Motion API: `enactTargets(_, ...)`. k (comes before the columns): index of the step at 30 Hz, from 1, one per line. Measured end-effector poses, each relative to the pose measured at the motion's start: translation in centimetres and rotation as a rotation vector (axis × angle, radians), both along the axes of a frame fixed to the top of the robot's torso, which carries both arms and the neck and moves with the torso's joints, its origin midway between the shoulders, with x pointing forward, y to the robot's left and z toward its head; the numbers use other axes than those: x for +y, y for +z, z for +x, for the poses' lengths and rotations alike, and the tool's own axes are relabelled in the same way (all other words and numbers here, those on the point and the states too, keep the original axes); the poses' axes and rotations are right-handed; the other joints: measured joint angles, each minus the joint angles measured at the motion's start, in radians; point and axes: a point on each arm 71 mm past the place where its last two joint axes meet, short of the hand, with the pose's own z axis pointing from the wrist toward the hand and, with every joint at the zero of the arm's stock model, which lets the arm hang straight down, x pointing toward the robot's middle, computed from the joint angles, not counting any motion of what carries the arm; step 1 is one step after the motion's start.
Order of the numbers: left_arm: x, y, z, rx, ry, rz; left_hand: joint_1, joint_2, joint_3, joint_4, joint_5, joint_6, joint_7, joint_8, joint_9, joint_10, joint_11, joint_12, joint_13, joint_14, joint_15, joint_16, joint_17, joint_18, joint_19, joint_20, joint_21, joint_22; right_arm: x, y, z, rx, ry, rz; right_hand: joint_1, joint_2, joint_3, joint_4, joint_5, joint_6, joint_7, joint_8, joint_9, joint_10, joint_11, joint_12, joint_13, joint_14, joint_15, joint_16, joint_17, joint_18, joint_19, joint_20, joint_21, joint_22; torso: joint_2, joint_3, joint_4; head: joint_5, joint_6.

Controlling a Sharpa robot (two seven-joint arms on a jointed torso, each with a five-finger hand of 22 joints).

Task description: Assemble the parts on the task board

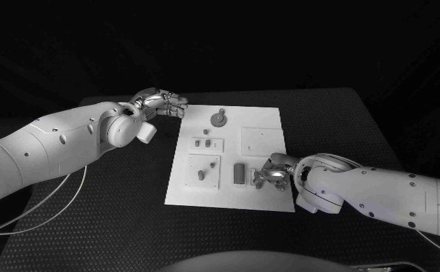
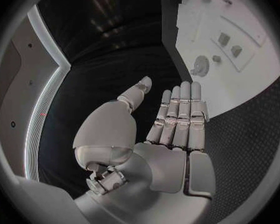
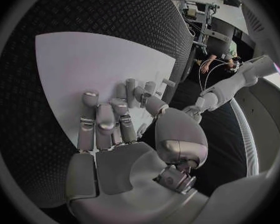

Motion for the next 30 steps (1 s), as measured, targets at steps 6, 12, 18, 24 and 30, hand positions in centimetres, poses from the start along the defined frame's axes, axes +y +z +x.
enactTargets(6, 0.02, 0.00, 0.00, 0.001, 0.000, 0.000, 0.000, 0.000, 0.000, 0.000, 0.000, 0.000, 0.000, 0.000, 0.000, 0.000, 0.000, 0.000, 0.000, 0.000, 0.000, 0.000, 0.000, 0.000, 0.000, 0.000, 0.000, 0.000, 0.04, 0.12, 0.19, -0.014, -0.010, 0.007, 0.005, 0.005, 0.000, 0.000, 0.000, 0.000, 0.000, -0.003, -0.001, 0.000, 0.000, 0.000, 0.000, 0.001, -0.001, 0.000, 0.000, 0.000, 0.000, 0.000, 0.000, 0.000, 0.000, 0.0000, 0.0000, 0.001, 0.001)
enactTargets(12, 0.02, -0.01, 0.00, 0.001, -0.001, 0.000, 0.000, 0.000, 0.000, 0.000, 0.000, 0.000, 0.000, 0.000, 0.000, 0.000, 0.000, 0.000, 0.000, 0.000, 0.000, 0.000, 0.001, 0.000, 0.000, 0.000, 0.000, 0.000, 0.22, 0.20, 0.38, -0.019, -0.012, 0.011, 0.006, 0.006, 0.000, 0.000, 0.003, 0.000, 0.000, 0.000, -0.001, -0.001, 0.001, 0.000, 0.000, 0.003, 0.001, 0.000, -0.001, -0.001, 0.000, 0.000, 0.000, 0.000, 0.000, 0.0001, 0.0000, 0.001, 0.001)
enactTargets(18, 0.03, -0.01, -0.02, 0.002, -0.001, 0.000, 0.000, 0.000, 0.000, 0.000, 0.000, 0.000, 0.000, 0.000, 0.000, 0.000, 0.000, 0.000, -0.001, 0.000, 0.000, 0.000, 0.001, 0.000, 0.000, 0.000, 0.000, 0.001, 0.38, 0.23, 0.48, -0.014, -0.003, 0.010, 0.013, 0.000, -0.002, -0.001, 0.003, 0.000, 0.000, 0.000, 0.000, -0.001, 0.001, 0.000, 0.000, 0.003, 0.001, 0.000, -0.005, -0.002, 0.000, 0.000, 0.000, 0.000, 0.000, 0.0000, -0.0001, 0.002, 0.000)
enactTargets(24, 0.02, -0.02, -0.03, 0.003, -0.003, 0.000, 0.000, 0.000, 0.000, 0.000, 0.000, 0.000, 0.000, -0.001, 0.000, 0.000, 0.000, 0.000, -0.001, 0.000, 0.000, 0.000, 0.002, 0.000, 0.000, 0.000, 0.000, 0.001, 0.40, 0.24, 0.56, -0.010, 0.001, 0.008, 0.029, -0.016, -0.004, 0.001, 0.003, 0.000, 0.000, 0.000, 0.000, -0.001, 0.001, 0.000, 0.000, 0.003, 0.001, 0.000, -0.006, -0.006, 0.000, 0.000, 0.000, 0.000, 0.000, 0.0001, -0.0003, 0.001, 0.000)
enactTargets(30, 0.03, -0.03, -0.04, 0.004, -0.003, 0.000, 0.000, 0.000, 0.000, 0.000, 0.000, 0.000, 0.000, -0.001, -0.001, 0.000, 0.000, 0.000, -0.001, 0.000, 0.000, 0.000, 0.002, 0.000, 0.000, 0.000, 0.000, 0.001, 0.38, 0.17, 0.60, -0.006, 0.003, 0.005, 0.003, -0.060, -0.011, 0.034, 0.006, 0.002, -0.002, 0.008, 0.001, 0.002, -0.002, 0.000, 0.000, 0.004, 0.003, 0.000, -0.009, -0.003, 0.004, -0.004, 0.000, 0.000, 0.000, 0.0000, -0.0003, 0.000, 0.000)
